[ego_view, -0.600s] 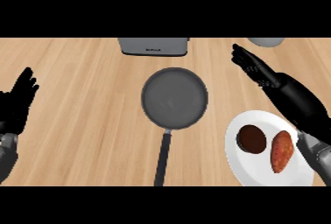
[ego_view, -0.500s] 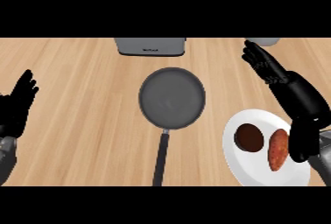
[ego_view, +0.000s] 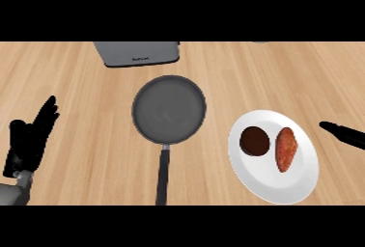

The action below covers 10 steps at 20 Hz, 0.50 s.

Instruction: Pick the sweet potato from the plate and place it in the pan

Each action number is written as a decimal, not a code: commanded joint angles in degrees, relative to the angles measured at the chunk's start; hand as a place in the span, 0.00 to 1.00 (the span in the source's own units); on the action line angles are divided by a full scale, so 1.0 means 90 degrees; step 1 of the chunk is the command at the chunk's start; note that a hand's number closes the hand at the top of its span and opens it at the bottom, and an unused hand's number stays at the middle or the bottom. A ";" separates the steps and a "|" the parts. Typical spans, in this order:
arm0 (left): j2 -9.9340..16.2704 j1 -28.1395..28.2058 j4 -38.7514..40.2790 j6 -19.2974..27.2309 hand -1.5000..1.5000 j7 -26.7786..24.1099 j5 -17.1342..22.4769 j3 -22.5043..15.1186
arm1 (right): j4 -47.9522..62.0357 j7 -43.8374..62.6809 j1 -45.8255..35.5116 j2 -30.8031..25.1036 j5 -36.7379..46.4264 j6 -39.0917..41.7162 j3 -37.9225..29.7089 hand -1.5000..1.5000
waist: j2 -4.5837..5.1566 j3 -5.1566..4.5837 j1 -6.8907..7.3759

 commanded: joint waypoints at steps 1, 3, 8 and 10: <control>-0.0188 0.0471 -0.0337 0.0038 0.50 -0.0217 -0.0201 -0.0360 | 0.0296 0.0715 0.1282 0.0121 0.0316 -0.1262 -0.0342 0.00 | -0.0091 -0.0027 0.0126; -0.0232 0.0629 -0.0459 0.0062 0.50 -0.0414 -0.0310 -0.0435 | -0.0210 0.1295 0.1864 -0.0351 0.0709 -0.1236 -0.0010 0.00 | -0.0070 -0.0041 0.0318; -0.0347 0.0626 -0.0749 0.0263 0.50 -0.0230 -0.0703 -0.0780 | -0.1804 0.3057 0.2568 -0.1412 0.1259 -0.0760 0.0740 0.00 | -0.0027 -0.0038 0.0521; -0.0270 0.0655 -0.0875 0.0146 0.50 -0.0179 -0.0600 -0.0669 | -0.2294 0.3650 0.2543 -0.1903 0.1032 -0.0172 0.0680 0.00 | -0.0017 -0.0029 0.0593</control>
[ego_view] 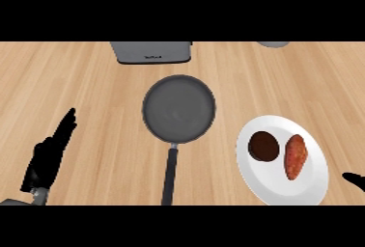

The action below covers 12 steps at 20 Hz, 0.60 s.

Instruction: Pick the sweet potato from the plate and place it in the pan

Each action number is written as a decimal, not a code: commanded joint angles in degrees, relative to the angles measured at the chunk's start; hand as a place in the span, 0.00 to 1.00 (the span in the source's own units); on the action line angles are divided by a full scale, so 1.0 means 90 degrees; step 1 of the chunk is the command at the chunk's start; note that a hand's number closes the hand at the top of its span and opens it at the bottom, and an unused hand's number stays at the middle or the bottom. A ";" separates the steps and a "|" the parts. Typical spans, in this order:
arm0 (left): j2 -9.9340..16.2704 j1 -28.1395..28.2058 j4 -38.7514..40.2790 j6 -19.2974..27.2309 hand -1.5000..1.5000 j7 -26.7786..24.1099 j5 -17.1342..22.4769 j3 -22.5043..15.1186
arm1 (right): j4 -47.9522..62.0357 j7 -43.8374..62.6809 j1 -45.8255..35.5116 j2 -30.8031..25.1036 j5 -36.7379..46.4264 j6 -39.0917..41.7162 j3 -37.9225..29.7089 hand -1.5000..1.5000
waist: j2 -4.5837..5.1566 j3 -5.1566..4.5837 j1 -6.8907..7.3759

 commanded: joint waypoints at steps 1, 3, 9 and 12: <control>-0.0057 0.0319 -0.0333 0.0018 0.50 -0.0050 -0.0135 -0.0129 | -0.1072 0.1281 0.0363 -0.0729 0.0073 0.0517 0.0229 0.00 | 0.0017 0.0008 0.0195; 0.0076 0.0365 -0.0159 -0.0323 0.50 -0.0339 -0.0024 0.0015 | -0.1295 0.1627 0.0162 -0.1093 -0.0318 0.1111 0.0016 0.00 | 0.0034 0.0010 0.0215; -0.0354 0.0106 -0.0218 0.0015 0.50 0.0088 -0.0438 -0.0160 | -0.1147 0.2943 -0.1294 -0.1374 -0.0611 0.1971 0.0237 0.00 | 0.0060 0.0023 0.0304; -0.0368 0.0068 -0.0308 -0.0069 0.50 0.0234 -0.0575 -0.0107 | -0.0697 0.3253 -0.1785 -0.1265 -0.0633 0.2360 0.0340 0.00 | 0.0060 0.0027 0.0307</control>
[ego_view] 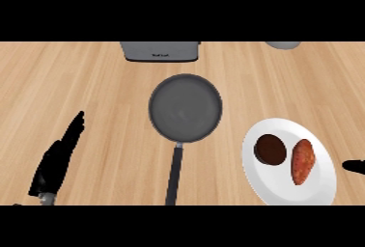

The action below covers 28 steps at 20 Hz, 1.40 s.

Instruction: Pick the sweet potato from the plate and place it in the pan

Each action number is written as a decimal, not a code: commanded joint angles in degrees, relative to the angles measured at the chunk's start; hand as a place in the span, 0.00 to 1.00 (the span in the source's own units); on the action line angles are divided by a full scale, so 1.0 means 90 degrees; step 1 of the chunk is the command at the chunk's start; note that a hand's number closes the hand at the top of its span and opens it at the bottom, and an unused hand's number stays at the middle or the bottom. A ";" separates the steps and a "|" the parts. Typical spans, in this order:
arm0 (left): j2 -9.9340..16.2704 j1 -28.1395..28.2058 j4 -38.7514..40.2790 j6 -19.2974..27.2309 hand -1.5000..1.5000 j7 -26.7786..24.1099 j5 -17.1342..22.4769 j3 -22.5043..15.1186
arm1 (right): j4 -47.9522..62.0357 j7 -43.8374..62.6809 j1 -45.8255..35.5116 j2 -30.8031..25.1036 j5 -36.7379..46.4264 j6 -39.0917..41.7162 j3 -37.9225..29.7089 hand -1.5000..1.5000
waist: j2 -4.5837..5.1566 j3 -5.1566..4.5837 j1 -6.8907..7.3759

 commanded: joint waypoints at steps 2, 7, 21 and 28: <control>-0.0009 0.0125 -0.0023 -0.0189 0.50 -0.0110 0.0026 0.0273 | 0.0156 0.1175 -0.0924 0.0036 -0.0134 0.0528 0.0286 0.00 | 0.0007 0.0003 0.0056; -0.0248 0.0291 -0.0378 -0.0061 0.50 0.0125 -0.0325 -0.0029 | 0.1058 0.1398 -0.1735 0.0220 -0.0255 0.1121 0.0608 0.00 | 0.0012 0.0006 0.0094; -0.0153 0.0154 -0.0001 -0.0637 0.50 -0.0098 -0.0203 0.0453 | 0.2466 0.2104 -0.2991 0.0591 -0.0664 0.2210 0.1721 0.00 | 0.0024 0.0003 0.0100; -0.0207 0.0536 -0.0391 -0.0620 0.50 -0.0100 -0.0301 0.0625 | 0.2743 0.2146 -0.2980 0.0752 -0.0560 0.2280 0.1943 0.00 | 0.0000 0.0003 0.0061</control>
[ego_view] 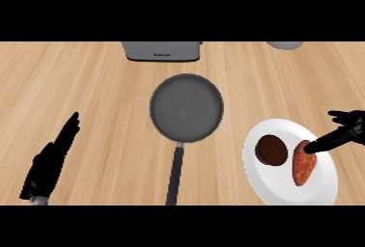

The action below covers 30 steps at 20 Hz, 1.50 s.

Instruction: Pick the sweet potato from the plate and place it in the pan

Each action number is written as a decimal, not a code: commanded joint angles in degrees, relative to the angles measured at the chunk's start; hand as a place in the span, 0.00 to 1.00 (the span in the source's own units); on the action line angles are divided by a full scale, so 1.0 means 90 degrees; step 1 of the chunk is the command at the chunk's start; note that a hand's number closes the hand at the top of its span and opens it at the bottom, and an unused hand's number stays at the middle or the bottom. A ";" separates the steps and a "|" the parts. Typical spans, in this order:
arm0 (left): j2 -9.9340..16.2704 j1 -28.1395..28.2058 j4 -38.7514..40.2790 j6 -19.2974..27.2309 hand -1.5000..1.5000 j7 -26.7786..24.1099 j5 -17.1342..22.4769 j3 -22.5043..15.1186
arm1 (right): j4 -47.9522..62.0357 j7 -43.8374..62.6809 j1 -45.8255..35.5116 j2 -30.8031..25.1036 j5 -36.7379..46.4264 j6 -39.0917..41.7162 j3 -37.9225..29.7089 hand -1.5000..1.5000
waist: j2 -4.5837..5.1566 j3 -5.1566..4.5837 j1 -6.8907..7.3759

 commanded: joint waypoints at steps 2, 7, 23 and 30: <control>-0.0254 -0.0287 0.0032 0.0171 0.50 0.0311 -0.0211 -0.0051 | 0.0127 0.1421 -0.0468 0.0107 -0.0084 0.0333 0.0260 0.00 | -0.0004 -0.0002 -0.0043; -0.0483 0.0119 0.0111 0.0189 0.50 -0.0041 -0.0387 -0.0147 | 0.0346 0.0984 -0.0047 0.0465 0.0132 0.0074 0.0503 0.00 | -0.0014 0.0000 -0.0075; -0.0152 0.0293 0.0248 -0.0711 0.50 -0.0411 -0.0131 0.0640 | 0.1137 0.0793 -0.0247 0.0978 0.0490 0.0076 0.0530 0.00 | -0.0007 0.0000 -0.0030; -0.0793 -0.0249 -0.0033 -0.0247 0.50 0.0431 -0.0734 0.0362 | 0.1230 0.0303 0.0203 0.1206 0.0823 0.0179 0.0440 0.00 | -0.0011 0.0003 -0.0104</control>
